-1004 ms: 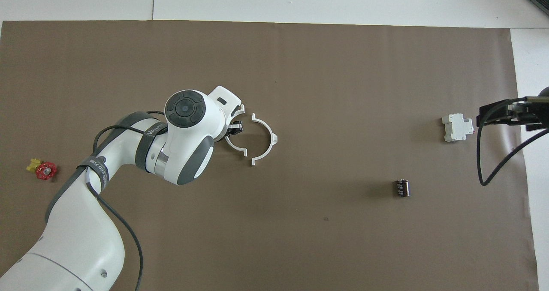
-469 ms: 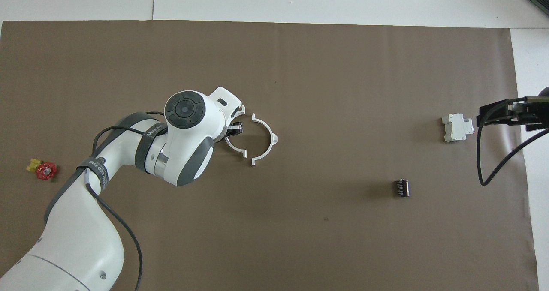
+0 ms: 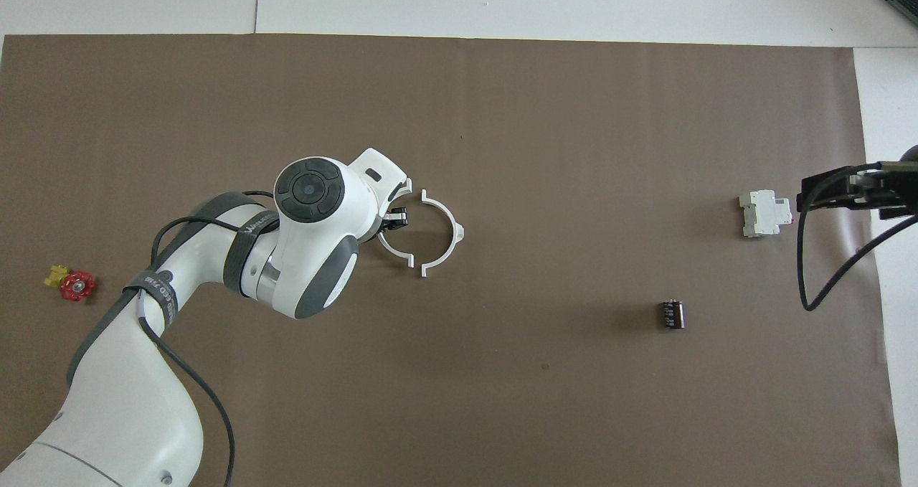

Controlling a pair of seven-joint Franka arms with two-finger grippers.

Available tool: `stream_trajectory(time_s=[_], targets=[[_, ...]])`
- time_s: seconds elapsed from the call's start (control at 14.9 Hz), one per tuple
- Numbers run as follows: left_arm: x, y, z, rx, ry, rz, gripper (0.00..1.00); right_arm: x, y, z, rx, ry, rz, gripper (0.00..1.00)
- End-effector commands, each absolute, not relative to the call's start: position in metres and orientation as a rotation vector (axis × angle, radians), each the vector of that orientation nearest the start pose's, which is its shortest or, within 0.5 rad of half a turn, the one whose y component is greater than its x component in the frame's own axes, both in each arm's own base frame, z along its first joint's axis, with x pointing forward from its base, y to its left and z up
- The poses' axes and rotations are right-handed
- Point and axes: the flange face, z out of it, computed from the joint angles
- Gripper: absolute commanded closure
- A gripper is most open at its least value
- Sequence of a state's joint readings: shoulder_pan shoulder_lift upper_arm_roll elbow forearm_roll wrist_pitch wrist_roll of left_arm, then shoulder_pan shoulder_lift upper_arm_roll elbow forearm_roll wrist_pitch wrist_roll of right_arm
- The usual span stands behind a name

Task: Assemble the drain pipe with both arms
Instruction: 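Align and press the held half-ring onto the centre clamp ends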

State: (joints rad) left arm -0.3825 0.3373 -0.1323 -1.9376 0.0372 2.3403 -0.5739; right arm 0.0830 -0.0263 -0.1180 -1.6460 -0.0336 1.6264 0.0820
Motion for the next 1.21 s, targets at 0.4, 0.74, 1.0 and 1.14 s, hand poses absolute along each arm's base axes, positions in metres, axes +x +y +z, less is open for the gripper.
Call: stream_trajectory(time_s=[0.4, 0.74, 1.0, 1.14], targets=[[0.536, -0.299, 0.31, -3.18, -0.047, -0.131, 1.0, 0.543, -0.026, 0.609, -3.147, 0.161, 0.0, 0.0], [0.536, -0.303, 0.308, -3.182, -0.067, -0.132, 1.0, 0.543, -0.026, 0.609, -3.147, 0.161, 0.0, 0.0], [0.536, -0.308, 0.298, -3.187, -0.074, -0.133, 1.0, 0.543, -0.026, 0.609, -3.147, 0.161, 0.0, 0.0], [0.532, -0.315, 0.299, -3.189, -0.072, -0.137, 1.0, 0.543, -0.026, 0.609, -3.147, 0.161, 0.0, 0.0]])
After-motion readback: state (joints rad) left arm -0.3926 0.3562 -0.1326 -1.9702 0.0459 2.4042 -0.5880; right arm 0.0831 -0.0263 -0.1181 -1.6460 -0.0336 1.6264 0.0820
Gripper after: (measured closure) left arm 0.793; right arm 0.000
